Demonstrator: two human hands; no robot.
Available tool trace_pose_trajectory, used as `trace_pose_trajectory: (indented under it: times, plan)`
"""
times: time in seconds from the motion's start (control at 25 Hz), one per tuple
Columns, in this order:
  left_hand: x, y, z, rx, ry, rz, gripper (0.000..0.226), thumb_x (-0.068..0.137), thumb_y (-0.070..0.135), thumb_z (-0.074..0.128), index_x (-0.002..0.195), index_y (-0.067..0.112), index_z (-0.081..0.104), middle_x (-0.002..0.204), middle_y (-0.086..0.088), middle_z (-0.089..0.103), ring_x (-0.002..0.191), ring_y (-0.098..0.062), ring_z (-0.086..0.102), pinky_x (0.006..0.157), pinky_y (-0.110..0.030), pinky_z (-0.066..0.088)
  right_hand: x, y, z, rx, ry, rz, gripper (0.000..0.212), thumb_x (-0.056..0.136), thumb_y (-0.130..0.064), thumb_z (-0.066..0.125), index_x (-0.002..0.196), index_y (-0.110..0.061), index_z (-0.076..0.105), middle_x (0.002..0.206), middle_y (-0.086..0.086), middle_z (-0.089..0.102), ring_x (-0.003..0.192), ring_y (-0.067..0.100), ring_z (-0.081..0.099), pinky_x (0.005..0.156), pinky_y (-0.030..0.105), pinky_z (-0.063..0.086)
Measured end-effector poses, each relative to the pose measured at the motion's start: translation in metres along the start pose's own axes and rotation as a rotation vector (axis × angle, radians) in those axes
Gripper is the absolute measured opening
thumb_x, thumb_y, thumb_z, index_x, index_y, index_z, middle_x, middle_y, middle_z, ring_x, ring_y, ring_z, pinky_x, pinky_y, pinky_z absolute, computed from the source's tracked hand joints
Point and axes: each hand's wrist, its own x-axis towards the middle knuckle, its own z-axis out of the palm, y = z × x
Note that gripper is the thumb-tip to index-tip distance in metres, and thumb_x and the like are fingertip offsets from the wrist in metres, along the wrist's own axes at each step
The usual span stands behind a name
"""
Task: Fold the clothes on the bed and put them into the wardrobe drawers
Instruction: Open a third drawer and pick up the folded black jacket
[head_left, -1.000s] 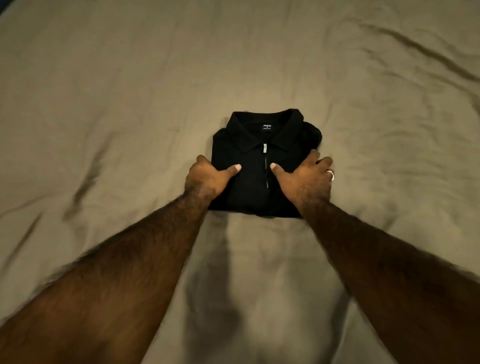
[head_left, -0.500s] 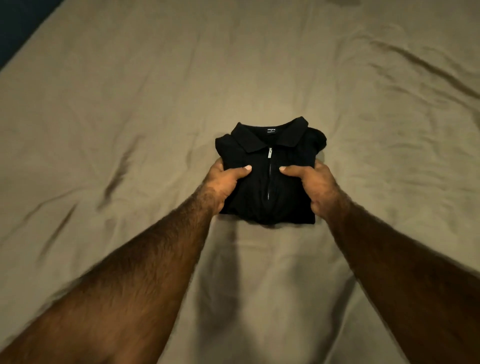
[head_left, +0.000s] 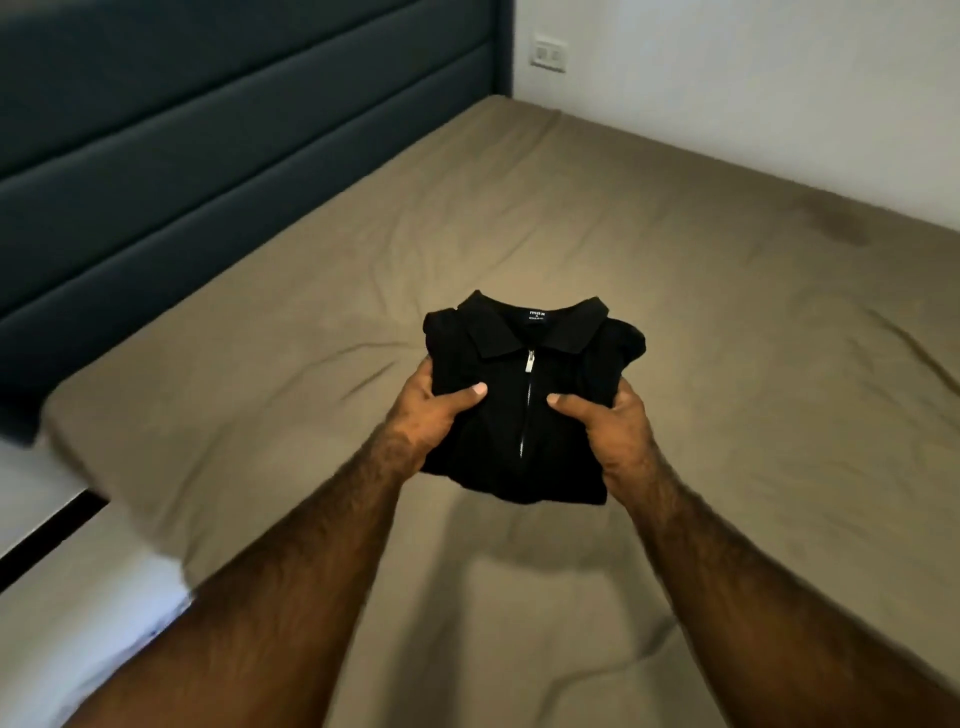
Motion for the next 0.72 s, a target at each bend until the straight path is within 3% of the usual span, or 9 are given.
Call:
trace_pose_trajectory:
  times: [0.24,0.28,0.32,0.36,0.44,0.52,0.6,0.64,0.72]
  plan:
    - [-0.18,0.047,-0.11,-0.06,0.231,0.084,0.07,0.088,0.02,0.086,0.148,0.03,0.052,0.13,0.007,0.072,0.119,-0.017,0.07,0.102,-0.042,0.058,-0.126,-0.049,0.104,-0.094,-0.266,-0.069,0.062,0.075,-0.009,0.09,0.13,-0.023,0.066,0.116,-0.002,0.078,0.104,0.023,0.076,0.092,0.05,0.063]
    - [-0.179,0.044,-0.107,-0.055,0.235,0.089,0.065,0.089,0.018,0.084,0.145,0.03,0.053,0.129,0.007,0.072,0.118,-0.015,0.07,0.101,-0.039,0.059,-0.129,-0.052,0.099,-0.077,-0.299,-0.066,0.062,0.075,-0.01,0.091,0.131,-0.024,0.066,0.116,-0.002,0.078,0.105,0.024,0.076,0.092,0.05,0.063]
    - [-0.275,0.044,-0.174,-0.098,0.413,0.124,0.061,0.09,0.017,0.083,0.141,0.032,0.054,0.126,0.009,0.072,0.114,-0.012,0.07,0.098,-0.035,0.06,-0.201,-0.053,0.165,-0.149,-0.459,-0.066,0.063,0.075,-0.012,0.091,0.131,-0.024,0.065,0.117,-0.002,0.078,0.105,0.024,0.076,0.092,0.05,0.063]
    - [-0.324,0.04,-0.207,-0.133,0.479,0.136,0.058,0.091,0.017,0.082,0.138,0.036,0.054,0.122,0.013,0.071,0.11,-0.008,0.07,0.093,-0.028,0.061,-0.245,-0.051,0.197,-0.18,-0.556,-0.058,0.062,0.076,-0.013,0.091,0.131,-0.024,0.065,0.117,-0.001,0.078,0.106,0.025,0.076,0.092,0.051,0.062]
    - [-0.342,0.034,-0.204,-0.083,0.492,0.145,0.057,0.09,0.017,0.083,0.135,0.035,0.053,0.12,0.015,0.071,0.11,-0.006,0.069,0.086,-0.021,0.06,-0.25,-0.05,0.198,-0.159,-0.564,-0.068,0.058,0.076,-0.013,0.09,0.128,-0.024,0.066,0.116,0.0,0.078,0.105,0.026,0.076,0.092,0.054,0.062]
    - [-0.423,0.005,-0.252,-0.135,0.648,0.17,0.063,0.085,0.024,0.088,0.139,0.03,0.057,0.128,0.007,0.072,0.121,-0.017,0.069,0.097,-0.033,0.06,-0.319,-0.031,0.249,-0.259,-0.692,-0.057,0.054,0.078,-0.01,0.089,0.125,-0.025,0.066,0.113,0.001,0.079,0.103,0.027,0.077,0.092,0.056,0.062]
    - [-0.475,-0.014,-0.277,-0.126,0.749,0.197,0.073,0.078,0.034,0.089,0.143,0.029,0.056,0.132,0.006,0.072,0.124,-0.018,0.068,0.105,-0.042,0.057,-0.361,-0.022,0.28,-0.265,-0.802,-0.068,0.053,0.08,-0.008,0.087,0.126,-0.023,0.066,0.113,0.003,0.079,0.103,0.029,0.077,0.093,0.057,0.061]
    - [-0.541,-0.032,-0.304,-0.14,0.889,0.207,0.075,0.078,0.036,0.089,0.145,0.029,0.056,0.133,0.007,0.071,0.124,-0.016,0.068,0.105,-0.041,0.057,-0.415,-0.003,0.316,-0.305,-0.902,-0.078,0.053,0.081,-0.007,0.086,0.128,-0.022,0.066,0.114,0.004,0.078,0.103,0.03,0.077,0.093,0.057,0.061]
    - [-0.606,-0.053,-0.321,-0.188,1.011,0.191,0.072,0.082,0.03,0.089,0.146,0.028,0.055,0.133,0.008,0.071,0.123,-0.013,0.068,0.102,-0.035,0.058,-0.479,0.011,0.344,-0.31,-1.056,-0.092,0.053,0.083,-0.004,0.084,0.129,-0.02,0.065,0.114,0.005,0.078,0.102,0.029,0.077,0.093,0.054,0.062]
